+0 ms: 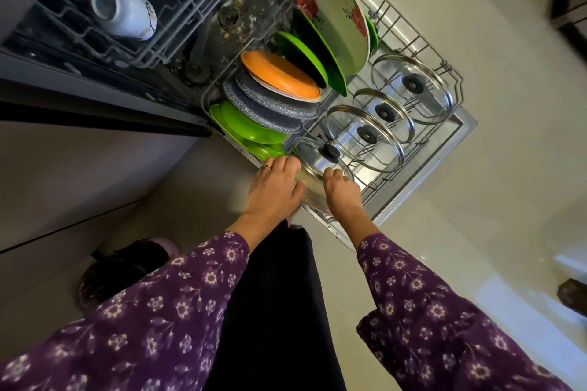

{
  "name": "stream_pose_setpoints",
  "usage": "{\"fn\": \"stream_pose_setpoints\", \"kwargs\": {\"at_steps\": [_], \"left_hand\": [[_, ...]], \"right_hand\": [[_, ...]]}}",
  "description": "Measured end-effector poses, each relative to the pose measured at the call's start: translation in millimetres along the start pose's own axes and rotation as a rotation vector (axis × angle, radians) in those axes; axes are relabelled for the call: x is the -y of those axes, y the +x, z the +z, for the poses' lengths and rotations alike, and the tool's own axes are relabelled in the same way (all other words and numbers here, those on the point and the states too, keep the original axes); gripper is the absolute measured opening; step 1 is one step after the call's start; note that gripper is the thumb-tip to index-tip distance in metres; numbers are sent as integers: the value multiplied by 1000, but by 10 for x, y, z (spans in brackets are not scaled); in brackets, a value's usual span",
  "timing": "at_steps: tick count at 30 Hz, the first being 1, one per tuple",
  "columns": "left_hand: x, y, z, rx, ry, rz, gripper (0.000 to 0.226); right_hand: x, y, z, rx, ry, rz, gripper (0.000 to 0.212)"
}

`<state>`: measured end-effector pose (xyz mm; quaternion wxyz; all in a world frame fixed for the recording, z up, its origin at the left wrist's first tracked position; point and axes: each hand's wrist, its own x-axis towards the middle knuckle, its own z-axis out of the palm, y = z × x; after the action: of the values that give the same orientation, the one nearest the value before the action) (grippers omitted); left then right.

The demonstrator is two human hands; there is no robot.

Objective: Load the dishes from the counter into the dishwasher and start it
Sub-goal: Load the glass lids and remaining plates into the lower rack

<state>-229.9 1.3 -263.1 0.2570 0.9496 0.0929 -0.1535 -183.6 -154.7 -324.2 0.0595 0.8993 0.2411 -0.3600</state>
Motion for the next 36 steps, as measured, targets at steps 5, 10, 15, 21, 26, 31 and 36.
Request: {"fn": "stream_pose_setpoints", "kwargs": {"at_steps": [5, 10, 15, 21, 26, 31, 36], "left_hand": [[13, 32, -54, -12, -9, 3, 20], [43, 54, -42, -4, -9, -1, 21], [40, 71, -35, 4, 2, -9, 21], [62, 96, -31, -4, 1, 4, 20], [87, 96, -13, -24, 4, 11, 20], [100, 40, 12, -31, -2, 14, 21], [85, -37, 10, -35, 18, 13, 21]], "right_hand": [[-63, -7, 14, 11, -34, -25, 37], [3, 5, 44, 22, -29, -29, 37], [33, 54, 49, 34, -26, 7, 36], [71, 202, 58, 8, -64, 100, 26], [161, 282, 94, 29, -113, 197, 27], [210, 270, 123, -25, -2, 208, 19], [216, 186, 141, -44, -87, 169, 18]]}}
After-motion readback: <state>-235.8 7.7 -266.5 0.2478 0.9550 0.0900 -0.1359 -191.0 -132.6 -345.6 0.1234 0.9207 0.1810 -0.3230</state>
